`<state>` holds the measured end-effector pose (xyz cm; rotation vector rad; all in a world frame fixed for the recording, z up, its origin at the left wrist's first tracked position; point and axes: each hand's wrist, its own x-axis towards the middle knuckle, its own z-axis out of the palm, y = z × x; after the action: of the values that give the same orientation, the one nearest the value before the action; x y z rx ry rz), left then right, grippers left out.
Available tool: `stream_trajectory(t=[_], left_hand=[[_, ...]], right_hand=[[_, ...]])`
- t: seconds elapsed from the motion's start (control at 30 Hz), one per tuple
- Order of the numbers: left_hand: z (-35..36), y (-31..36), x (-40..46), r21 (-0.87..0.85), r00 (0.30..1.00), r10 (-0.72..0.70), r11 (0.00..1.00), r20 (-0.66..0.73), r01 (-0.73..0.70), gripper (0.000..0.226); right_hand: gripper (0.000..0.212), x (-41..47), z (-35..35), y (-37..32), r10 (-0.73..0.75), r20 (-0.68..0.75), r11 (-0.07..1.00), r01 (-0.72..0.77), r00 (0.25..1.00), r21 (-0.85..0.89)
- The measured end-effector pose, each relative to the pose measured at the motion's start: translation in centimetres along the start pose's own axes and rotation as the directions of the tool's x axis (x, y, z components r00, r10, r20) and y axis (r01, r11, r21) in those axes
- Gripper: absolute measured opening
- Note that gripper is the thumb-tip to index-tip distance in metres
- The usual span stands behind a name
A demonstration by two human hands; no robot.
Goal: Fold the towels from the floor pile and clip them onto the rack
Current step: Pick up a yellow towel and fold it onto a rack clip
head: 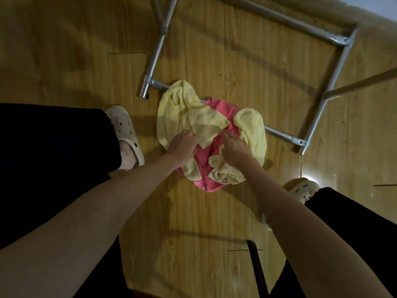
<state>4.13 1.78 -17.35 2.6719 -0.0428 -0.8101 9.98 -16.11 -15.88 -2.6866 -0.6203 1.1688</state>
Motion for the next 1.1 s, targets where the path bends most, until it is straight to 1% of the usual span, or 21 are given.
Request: stream_trajectory(t=[0.1, 0.17, 0.27, 0.37, 0.43, 0.5, 0.6, 0.7, 0.77, 0.83, 0.9, 0.97, 1.07, 1.1], left_hand=[[1.5, 0.7, 1.5, -0.009, 0.999, -0.037, 0.999, -0.010, 0.037, 0.028], [2.5, 1.1, 2.3, 0.007, 0.998, -0.051, 0.999, -0.043, 0.051, 0.032], [3.8, 1.5, 3.2, -0.019, 0.989, -0.100, 0.995, -0.110, 0.099, 0.038], [4.3, 2.0, 4.1, -0.033, 0.975, -0.151, 0.989, -0.166, 0.147, 0.033], [4.7, 2.0, 4.7, -0.134, 0.954, -0.192, 0.977, -0.231, 0.164, 0.022], [5.1, 1.8, 4.9, -0.275, 0.939, -0.211, 0.952, -0.271, 0.134, 0.015], [5.2, 1.2, 4.4, -0.414, 0.922, -0.262, 0.901, -0.285, 0.129, 0.020], [4.5, 1.0, 3.6, -0.473, 0.902, -0.303, 0.871, -0.308, 0.132, 0.016], [3.8, 1.0, 3.0, -0.473, 0.900, -0.281, 0.876, -0.335, 0.098, 0.015], [3.1, 0.9, 2.5, -0.452, 0.901, -0.255, 0.889, -0.350, 0.076, 0.015], [2.4, 0.5, 2.1, -0.432, 0.906, -0.259, 0.897, -0.334, 0.097, 0.017], [1.5, 0.1, 1.6, -0.415, 0.906, -0.276, 0.901, -0.321, 0.128, 0.017], [-0.3, -0.1, 0.5, -0.395, 0.896, -0.262, 0.912, -0.359, 0.109, 0.016], [-1.1, -0.1, 0.0, -0.389, 0.902, -0.250, 0.915, -0.351, 0.102, 0.017]], right_hand=[[0.069, 1.7, 0.4, 0.6, -0.064, -0.007, 0.995, 0.063, 0.998, -0.075], [0.067, 2.7, 0.6, 1.0, -0.115, -0.032, 0.988, 0.111, 0.993, -0.108], [0.061, 4.3, 1.1, 1.7, -0.198, -0.118, 0.977, 0.186, 0.973, -0.101], [0.058, 5.8, 1.5, 2.3, -0.216, -0.116, 0.975, 0.208, 0.969, -0.078], [0.051, 6.6, 1.7, 2.3, -0.212, -0.151, 0.977, 0.205, 0.966, -0.062], [0.043, 7.1, 1.6, 2.2, -0.208, -0.199, 0.978, 0.197, 0.958, -0.072], [0.033, 7.7, 1.5, 1.8, -0.203, -0.231, 0.977, 0.182, 0.951, -0.112], [0.021, 8.2, 1.7, 1.6, -0.248, -0.278, 0.957, 0.189, 0.928, -0.222], [0.014, 8.1, 1.7, 1.4, -0.297, -0.249, 0.926, 0.215, 0.922, -0.311], [0.012, 7.8, 1.4, 1.2, -0.317, -0.219, 0.912, 0.233, 0.923, -0.337], [0.013, 7.1, 0.8, 1.0, -0.304, -0.239, 0.929, 0.232, 0.922, -0.288], [0.013, 5.7, -0.1, 0.8, -0.300, -0.303, 0.949, 0.252, 0.905, -0.188], [0.013, 2.6, -2.0, -0.2, -0.317, -0.381, 0.948, 0.305, 0.868, -0.092], [0.014, 1.5, -2.7, -0.6, -0.320, -0.396, 0.945, 0.320, 0.861, -0.069]])
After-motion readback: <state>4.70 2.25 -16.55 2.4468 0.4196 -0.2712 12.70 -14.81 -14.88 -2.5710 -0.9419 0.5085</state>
